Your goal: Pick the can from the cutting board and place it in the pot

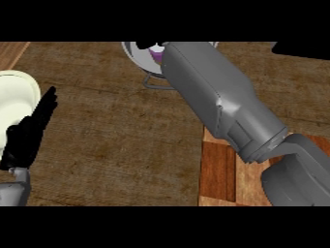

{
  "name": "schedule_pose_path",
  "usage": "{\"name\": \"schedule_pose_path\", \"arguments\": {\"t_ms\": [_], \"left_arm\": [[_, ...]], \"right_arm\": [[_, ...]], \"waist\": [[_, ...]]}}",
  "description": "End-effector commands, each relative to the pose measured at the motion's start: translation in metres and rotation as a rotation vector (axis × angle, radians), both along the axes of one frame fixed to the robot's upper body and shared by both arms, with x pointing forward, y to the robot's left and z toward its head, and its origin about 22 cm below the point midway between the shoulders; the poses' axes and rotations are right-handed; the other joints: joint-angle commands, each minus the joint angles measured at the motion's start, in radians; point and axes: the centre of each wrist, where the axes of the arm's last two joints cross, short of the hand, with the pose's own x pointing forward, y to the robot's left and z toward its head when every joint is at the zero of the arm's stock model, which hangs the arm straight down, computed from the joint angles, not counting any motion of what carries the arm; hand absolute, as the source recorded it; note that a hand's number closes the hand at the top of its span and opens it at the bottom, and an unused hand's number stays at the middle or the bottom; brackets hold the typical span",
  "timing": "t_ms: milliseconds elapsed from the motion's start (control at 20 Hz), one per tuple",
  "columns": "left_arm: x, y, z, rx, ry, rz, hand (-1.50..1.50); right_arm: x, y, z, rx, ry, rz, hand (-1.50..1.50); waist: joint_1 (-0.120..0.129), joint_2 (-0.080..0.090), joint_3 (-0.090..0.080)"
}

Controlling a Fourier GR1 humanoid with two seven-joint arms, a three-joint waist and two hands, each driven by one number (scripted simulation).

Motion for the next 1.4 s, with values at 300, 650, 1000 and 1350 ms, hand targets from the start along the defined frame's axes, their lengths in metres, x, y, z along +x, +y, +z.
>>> {"name": "schedule_pose_path", "arguments": {"t_ms": [300, 650, 1000, 1350], "left_arm": [[0.007, -0.005, -0.001, -0.006, -0.005, 0.01, 0.0], [0.0, -0.003, -0.005, -0.009, 0.007, -0.002, 0.0], [-0.003, 0.002, -0.006, -0.008, 0.029, 0.031, 0.0], [-0.009, 0.008, -0.01, -0.018, 0.045, 0.065, 0.0]], "right_arm": [[0.006, -0.01, 0.004, 0.135, 0.066, 0.096, -1.5], [0.0, -0.003, 0.032, 0.532, -0.082, 0.224, -1.5], [0.013, -0.032, 0.022, 0.662, 0.051, 0.328, -1.5], [0.023, -0.067, -0.001, 0.764, 0.107, 0.423, -1.5]], "waist": [[0.003, 0.007, 0.0], [0.007, -0.001, 0.005], [-0.029, -0.016, 0.002], [-0.074, -0.035, 0.003]]}}
